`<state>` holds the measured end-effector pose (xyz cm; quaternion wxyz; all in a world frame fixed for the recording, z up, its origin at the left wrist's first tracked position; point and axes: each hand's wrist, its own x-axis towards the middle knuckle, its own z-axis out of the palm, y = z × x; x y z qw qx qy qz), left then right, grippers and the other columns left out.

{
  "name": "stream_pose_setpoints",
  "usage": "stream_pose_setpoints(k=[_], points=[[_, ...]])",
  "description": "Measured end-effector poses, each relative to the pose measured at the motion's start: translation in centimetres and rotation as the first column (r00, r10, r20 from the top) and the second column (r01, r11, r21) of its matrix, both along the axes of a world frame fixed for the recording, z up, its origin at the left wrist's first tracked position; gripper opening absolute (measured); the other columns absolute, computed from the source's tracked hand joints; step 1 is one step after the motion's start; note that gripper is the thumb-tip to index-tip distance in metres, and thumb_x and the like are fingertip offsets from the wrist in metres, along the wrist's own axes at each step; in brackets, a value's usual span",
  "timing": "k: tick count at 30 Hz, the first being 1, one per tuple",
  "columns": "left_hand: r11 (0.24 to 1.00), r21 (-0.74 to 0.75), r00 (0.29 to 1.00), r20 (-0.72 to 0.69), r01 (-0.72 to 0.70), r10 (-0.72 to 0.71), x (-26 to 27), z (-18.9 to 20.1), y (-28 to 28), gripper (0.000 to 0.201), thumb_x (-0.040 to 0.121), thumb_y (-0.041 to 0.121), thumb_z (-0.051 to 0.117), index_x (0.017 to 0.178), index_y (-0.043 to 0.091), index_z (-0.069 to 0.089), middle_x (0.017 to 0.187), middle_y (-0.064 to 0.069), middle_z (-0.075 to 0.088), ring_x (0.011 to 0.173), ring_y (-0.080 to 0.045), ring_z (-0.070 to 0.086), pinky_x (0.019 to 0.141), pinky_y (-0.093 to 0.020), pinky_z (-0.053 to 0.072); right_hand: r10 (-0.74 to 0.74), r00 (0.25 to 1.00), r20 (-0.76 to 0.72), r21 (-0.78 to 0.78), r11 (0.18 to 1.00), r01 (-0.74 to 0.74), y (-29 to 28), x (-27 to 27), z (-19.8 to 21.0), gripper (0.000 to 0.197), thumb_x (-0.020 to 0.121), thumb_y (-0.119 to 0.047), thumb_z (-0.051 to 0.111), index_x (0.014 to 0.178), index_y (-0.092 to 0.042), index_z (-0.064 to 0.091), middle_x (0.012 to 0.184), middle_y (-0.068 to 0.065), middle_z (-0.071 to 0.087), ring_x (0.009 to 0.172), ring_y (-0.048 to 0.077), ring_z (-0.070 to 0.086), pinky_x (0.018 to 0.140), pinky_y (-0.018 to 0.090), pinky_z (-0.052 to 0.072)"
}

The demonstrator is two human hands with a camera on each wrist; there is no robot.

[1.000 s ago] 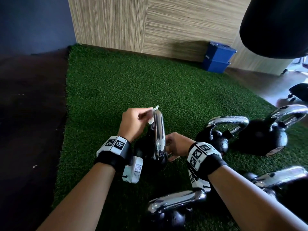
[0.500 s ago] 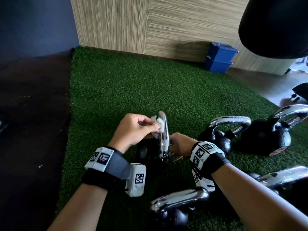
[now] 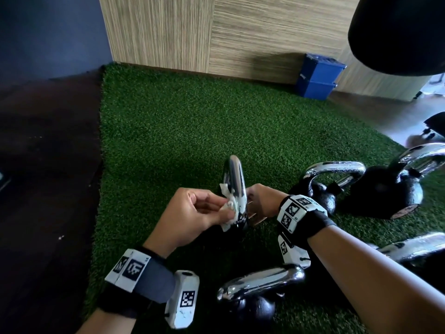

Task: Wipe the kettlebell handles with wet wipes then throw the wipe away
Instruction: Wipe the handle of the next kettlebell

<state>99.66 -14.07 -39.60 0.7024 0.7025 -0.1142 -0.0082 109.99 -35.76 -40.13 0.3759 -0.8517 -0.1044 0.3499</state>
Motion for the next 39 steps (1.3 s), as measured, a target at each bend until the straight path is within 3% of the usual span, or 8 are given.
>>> stream_pose_setpoints(k=[8,13,17,20,23,28,35,39], points=[[0.989,0.126,0.989,0.140,-0.074,0.056,-1.7,-3.4,-0.2,0.024,0.073,0.032,0.088,0.095,0.037,0.081,0.093,0.014,0.080,0.088,-0.006,0.077,0.082,-0.016,0.057,-0.016,0.999,0.028,-0.063,0.998,0.017,-0.1,0.2,0.2,0.020,0.085,-0.006,0.074,0.083,-0.026,0.072,0.096,0.011,0.077,0.091,0.034,0.074,0.081,0.057,0.060],[0.892,0.396,0.939,0.335,-0.217,0.080,-1.7,-4.2,-0.2,0.019,0.080,0.027,0.086,0.098,0.029,0.082,0.094,0.026,0.077,0.090,0.012,0.070,0.084,-0.009,0.052,0.055,0.989,0.139,-0.169,0.985,-0.031,0.6,-1.3,2.0,0.014,0.086,-0.015,0.072,0.089,-0.028,0.067,0.098,0.017,0.074,0.085,0.032,0.071,0.084,0.050,0.057],[0.964,0.250,0.995,0.078,-0.086,0.068,-1.3,-2.6,1.1,0.019,0.080,0.027,0.084,0.099,0.030,0.081,0.092,0.016,0.079,0.088,-0.002,0.075,0.081,-0.013,0.054,0.147,0.925,0.350,-0.371,0.929,-0.007,0.4,-2.4,5.7,0.027,0.086,-0.029,0.075,0.112,-0.023,0.071,0.109,-0.003,0.073,0.093,0.012,0.067,0.088,0.030,0.053],[0.995,-0.046,0.996,-0.018,-0.091,0.091,-0.8,-0.5,2.0,0.026,0.073,0.029,0.084,0.098,0.021,0.082,0.096,0.001,0.081,0.088,-0.010,0.077,0.076,-0.016,0.057,-0.042,0.802,0.596,-0.139,0.978,0.155,0.4,-3.6,9.4,0.014,0.089,-0.014,0.072,0.103,-0.013,0.073,0.095,-0.002,0.074,0.079,0.007,0.069,0.078,0.027,0.059],[0.940,-0.326,0.988,-0.144,-0.097,0.052,-0.4,1.6,1.9,0.036,0.063,0.035,0.084,0.097,0.023,0.083,0.098,-0.005,0.080,0.087,-0.013,0.076,0.074,-0.023,0.060,-0.110,0.750,0.653,0.141,0.990,0.022,1.3,-5.7,12.4,0.019,0.085,-0.016,0.077,0.104,-0.018,0.076,0.086,-0.005,0.076,0.071,0.011,0.070,0.070,0.030,0.059],[0.871,-0.483,0.984,-0.178,-0.088,0.001,0.3,4.2,1.3,0.034,0.063,0.033,0.084,0.095,0.022,0.081,0.101,-0.008,0.079,0.085,-0.016,0.077,0.070,-0.025,0.060,0.019,0.719,0.695,0.131,0.979,-0.153,2.7,-8.0,13.8,0.042,0.073,-0.025,0.087,0.113,-0.030,0.075,0.099,-0.015,0.076,0.076,0.001,0.071,0.067,0.012,0.053],[0.881,-0.457,0.984,-0.174,-0.123,0.046,0.6,4.9,-0.5,0.030,0.058,0.040,0.086,0.079,0.020,0.082,0.087,-0.005,0.079,0.078,-0.012,0.075,0.071,-0.021,0.059,-0.151,0.587,0.795,0.227,0.972,-0.059,3.3,-8.6,12.5,0.039,0.073,-0.026,0.086,0.111,-0.019,0.077,0.094,-0.008,0.077,0.069,-0.003,0.068,0.061,0.011,0.052],[0.934,-0.328,0.986,-0.132,-0.144,0.106,0.7,4.3,-1.0,0.032,0.076,0.050,0.077,0.088,0.021,0.082,0.095,-0.005,0.080,0.088,-0.013,0.076,0.077,-0.024,0.061,-0.235,0.615,0.753,0.284,0.959,0.018,2.9,-8.1,11.9,0.034,0.074,-0.021,0.088,0.107,-0.018,0.079,0.094,-0.009,0.078,0.076,0.001,0.073,0.071,0.020,0.060]])
